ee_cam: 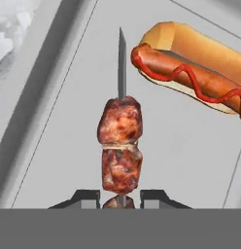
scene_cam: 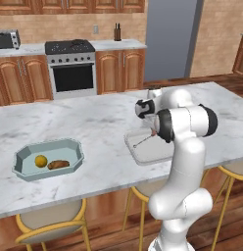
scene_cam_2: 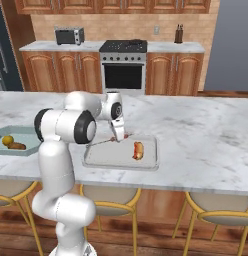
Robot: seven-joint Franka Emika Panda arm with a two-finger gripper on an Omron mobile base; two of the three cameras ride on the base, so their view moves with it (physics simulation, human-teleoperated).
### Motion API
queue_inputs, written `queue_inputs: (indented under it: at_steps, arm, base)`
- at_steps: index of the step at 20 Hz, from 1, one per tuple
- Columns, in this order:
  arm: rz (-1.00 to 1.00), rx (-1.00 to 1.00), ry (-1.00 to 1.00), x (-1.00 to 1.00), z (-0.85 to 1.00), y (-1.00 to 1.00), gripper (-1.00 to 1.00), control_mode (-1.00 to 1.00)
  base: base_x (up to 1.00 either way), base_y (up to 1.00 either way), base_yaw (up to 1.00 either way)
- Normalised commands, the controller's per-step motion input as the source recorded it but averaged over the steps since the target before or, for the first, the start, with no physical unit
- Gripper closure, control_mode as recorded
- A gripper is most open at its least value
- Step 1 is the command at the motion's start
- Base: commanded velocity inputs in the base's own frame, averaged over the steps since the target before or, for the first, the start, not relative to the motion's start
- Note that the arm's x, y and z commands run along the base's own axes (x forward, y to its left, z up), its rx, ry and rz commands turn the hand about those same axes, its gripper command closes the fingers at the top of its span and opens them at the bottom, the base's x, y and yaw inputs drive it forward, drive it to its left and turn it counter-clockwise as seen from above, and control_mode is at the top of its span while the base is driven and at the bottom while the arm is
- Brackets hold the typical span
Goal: Place the cold items (potato and lemon) from the fridge in one tupperware on the dining counter. Place the warm items (hot dog and kebab skewer) in the stove area in another tupperware.
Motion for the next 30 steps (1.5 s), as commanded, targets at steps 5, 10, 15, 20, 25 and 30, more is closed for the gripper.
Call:
queue_inputs:
  at_steps: [5, 10, 15, 20, 25, 30]
  arm:
    - [-0.04, 0.01, -0.05, -0.05, -0.28, -0.11, 1.0, -1.0]
    - [0.07, 0.0, -0.01, 0.15, -0.07, -0.16, 1.0, -1.0]
    - [0.2, 0.0, 0.0, 0.0, -0.09, -0.06, 1.0, -1.0]
    - [0.15, 0.0, 0.0, 0.0, -0.2, -0.01, 1.0, -1.0]
    - [0.11, 0.0, 0.0, 0.0, -0.36, 0.0, 1.0, -1.0]
    - [0.06, 0.0, -0.03, 0.0, -0.24, 0.0, 1.0, -1.0]
  base:
    - [0.0, 0.0, 0.0]
    - [0.0, 0.0, 0.0]
    - [0.0, 0.0, 0.0]
    - [0.0, 0.0, 0.0]
    - [0.0, 0.0, 0.0]
    - [0.0, 0.0, 0.0]
